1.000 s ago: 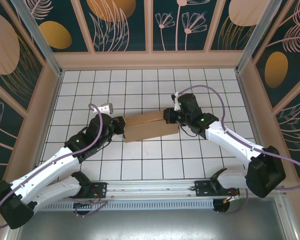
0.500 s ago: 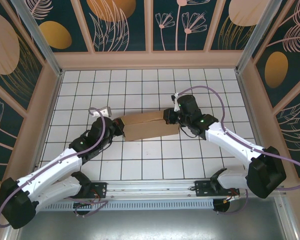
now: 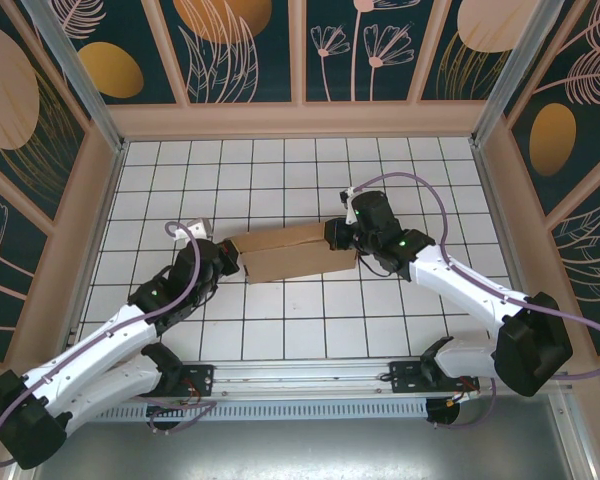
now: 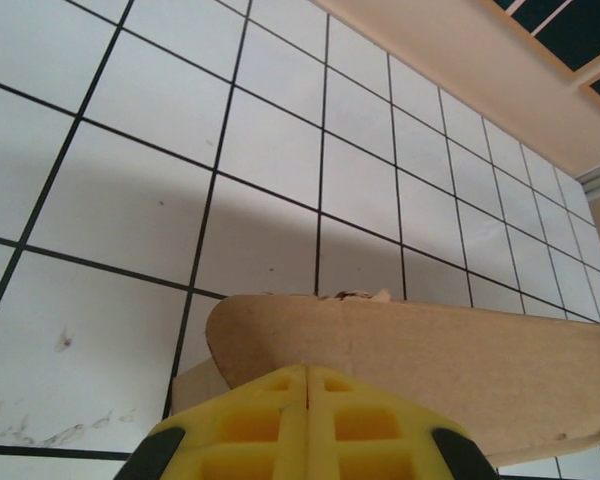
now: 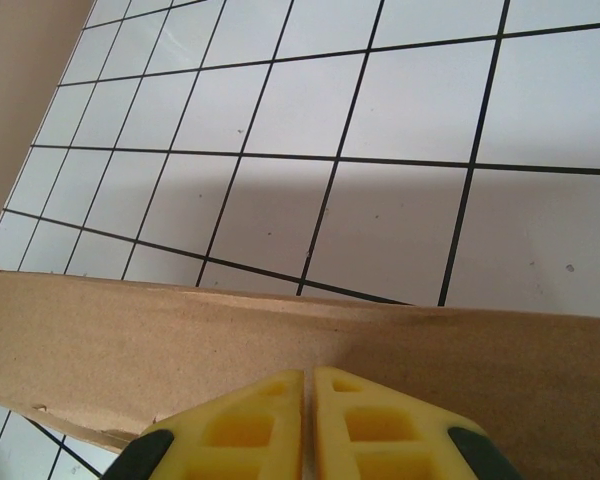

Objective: Fold the paper box

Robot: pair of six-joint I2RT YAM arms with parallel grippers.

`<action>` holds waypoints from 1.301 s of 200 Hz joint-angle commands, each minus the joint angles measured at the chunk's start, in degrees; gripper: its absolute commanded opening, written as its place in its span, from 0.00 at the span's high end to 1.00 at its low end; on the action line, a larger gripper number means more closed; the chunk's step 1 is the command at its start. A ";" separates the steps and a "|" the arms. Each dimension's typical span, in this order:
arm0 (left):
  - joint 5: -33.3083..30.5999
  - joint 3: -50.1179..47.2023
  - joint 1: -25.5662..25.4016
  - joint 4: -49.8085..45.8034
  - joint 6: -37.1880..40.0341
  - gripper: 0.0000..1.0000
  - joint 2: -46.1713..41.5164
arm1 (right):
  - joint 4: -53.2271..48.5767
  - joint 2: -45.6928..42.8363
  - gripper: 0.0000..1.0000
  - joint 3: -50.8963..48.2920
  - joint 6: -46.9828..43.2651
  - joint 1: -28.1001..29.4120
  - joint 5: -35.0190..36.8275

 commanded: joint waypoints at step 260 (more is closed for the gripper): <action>-5.36 -6.74 1.19 7.44 -0.20 1.00 -8.73 | -5.11 1.67 0.86 -2.07 1.67 2.12 -0.36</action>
